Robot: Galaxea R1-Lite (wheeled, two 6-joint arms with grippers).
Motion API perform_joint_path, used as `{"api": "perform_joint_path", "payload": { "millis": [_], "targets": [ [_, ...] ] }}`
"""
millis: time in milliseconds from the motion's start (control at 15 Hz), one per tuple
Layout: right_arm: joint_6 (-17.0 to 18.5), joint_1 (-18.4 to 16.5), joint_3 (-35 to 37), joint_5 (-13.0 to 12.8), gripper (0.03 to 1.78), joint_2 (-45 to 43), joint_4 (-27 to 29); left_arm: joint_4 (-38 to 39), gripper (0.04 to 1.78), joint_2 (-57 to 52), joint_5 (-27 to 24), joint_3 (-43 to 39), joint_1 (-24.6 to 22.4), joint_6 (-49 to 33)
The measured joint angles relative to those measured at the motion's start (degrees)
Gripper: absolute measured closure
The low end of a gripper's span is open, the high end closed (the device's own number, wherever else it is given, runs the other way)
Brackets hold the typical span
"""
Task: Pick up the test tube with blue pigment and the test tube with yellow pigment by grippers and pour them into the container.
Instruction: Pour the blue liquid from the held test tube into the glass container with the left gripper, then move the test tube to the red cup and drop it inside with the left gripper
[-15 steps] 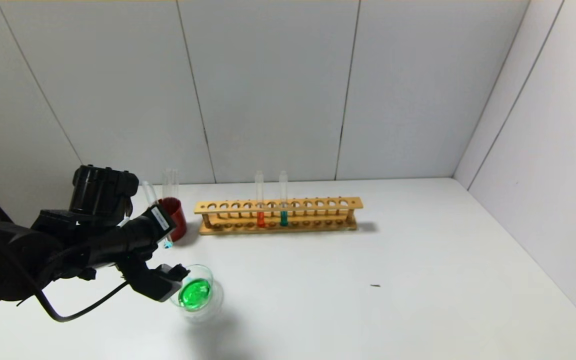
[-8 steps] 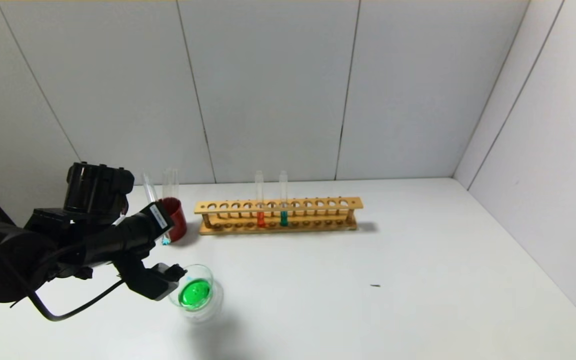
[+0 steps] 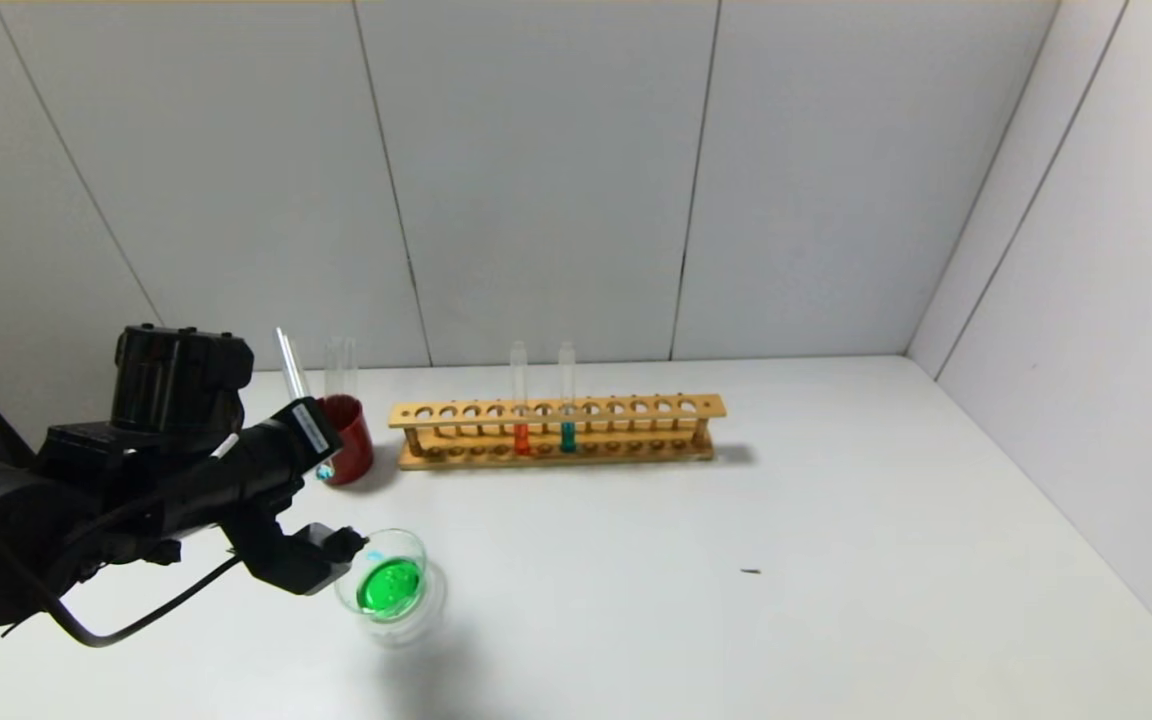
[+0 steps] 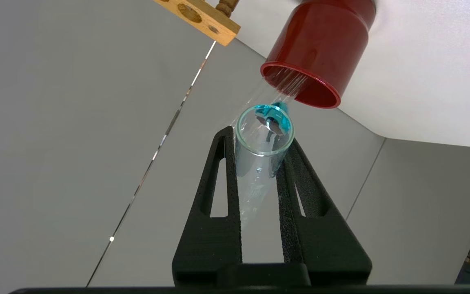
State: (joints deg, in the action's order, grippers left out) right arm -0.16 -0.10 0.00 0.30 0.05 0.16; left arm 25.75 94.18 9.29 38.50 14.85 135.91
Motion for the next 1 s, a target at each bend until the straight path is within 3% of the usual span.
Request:
{"api": "perform_joint_path", "payload": {
  "millis": [333, 467, 733, 1000],
  "targets": [
    [0.00, 0.00, 0.00, 0.02, 0.06, 0.00, 0.00, 1.12, 1.51, -0.89, 0.02, -0.44, 0.00, -2.10],
    [0.00, 0.00, 0.00, 0.02, 0.06, 0.00, 0.00, 2.50, 1.51, -1.85, -0.11, -0.99, 0.00, -8.70],
    [0.00, 0.00, 0.00, 0.02, 0.06, 0.00, 0.00, 3.50, 1.51, -5.68, 3.69, -2.65, 2.27, -33.74],
    [0.02, 0.00, 0.00, 0.02, 0.06, 0.00, 0.00, 3.46, 1.51, -7.23, 9.50, -0.02, 4.30, -68.44]
  ]
}}
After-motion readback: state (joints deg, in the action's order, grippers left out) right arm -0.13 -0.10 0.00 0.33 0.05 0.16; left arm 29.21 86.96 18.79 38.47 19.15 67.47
